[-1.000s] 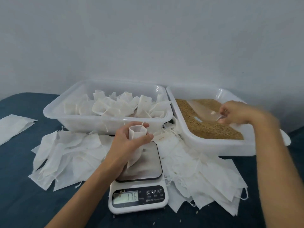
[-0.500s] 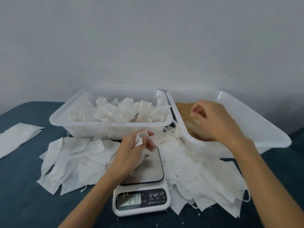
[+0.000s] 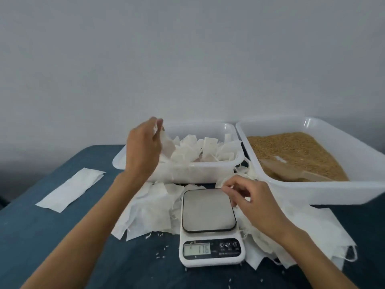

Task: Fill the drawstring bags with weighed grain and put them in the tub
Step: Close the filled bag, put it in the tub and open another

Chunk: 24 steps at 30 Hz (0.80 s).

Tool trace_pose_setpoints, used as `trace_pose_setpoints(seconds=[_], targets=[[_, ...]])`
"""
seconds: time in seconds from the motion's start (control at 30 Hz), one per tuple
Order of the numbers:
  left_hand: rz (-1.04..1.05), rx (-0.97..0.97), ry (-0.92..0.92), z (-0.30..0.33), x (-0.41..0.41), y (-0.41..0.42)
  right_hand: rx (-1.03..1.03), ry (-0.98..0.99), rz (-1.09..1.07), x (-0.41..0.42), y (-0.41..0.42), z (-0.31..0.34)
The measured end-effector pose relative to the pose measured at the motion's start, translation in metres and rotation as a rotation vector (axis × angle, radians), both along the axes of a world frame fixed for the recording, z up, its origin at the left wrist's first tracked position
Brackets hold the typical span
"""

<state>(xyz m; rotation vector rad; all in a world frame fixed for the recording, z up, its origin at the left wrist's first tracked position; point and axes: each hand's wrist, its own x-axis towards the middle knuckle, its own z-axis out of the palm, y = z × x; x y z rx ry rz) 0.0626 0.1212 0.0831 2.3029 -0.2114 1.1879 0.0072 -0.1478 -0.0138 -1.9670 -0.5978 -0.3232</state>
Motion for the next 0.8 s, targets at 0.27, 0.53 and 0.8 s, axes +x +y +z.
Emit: trace_pose_setpoints(seconds=[0.27, 0.53, 0.8], targets=[[0.047, -0.057, 0.536, -0.02, 0.06, 0.055, 0.312, 0.046, -0.003, 0.006, -0.025, 0.015], [0.05, 0.013, 0.697, -0.044, 0.064, 0.042, 0.584, 0.01, -0.076, 0.005, -0.039, 0.027], [-0.132, 0.171, -0.081, -0.046, -0.023, -0.059, 0.598, -0.027, -0.125, 0.005, -0.036, 0.026]])
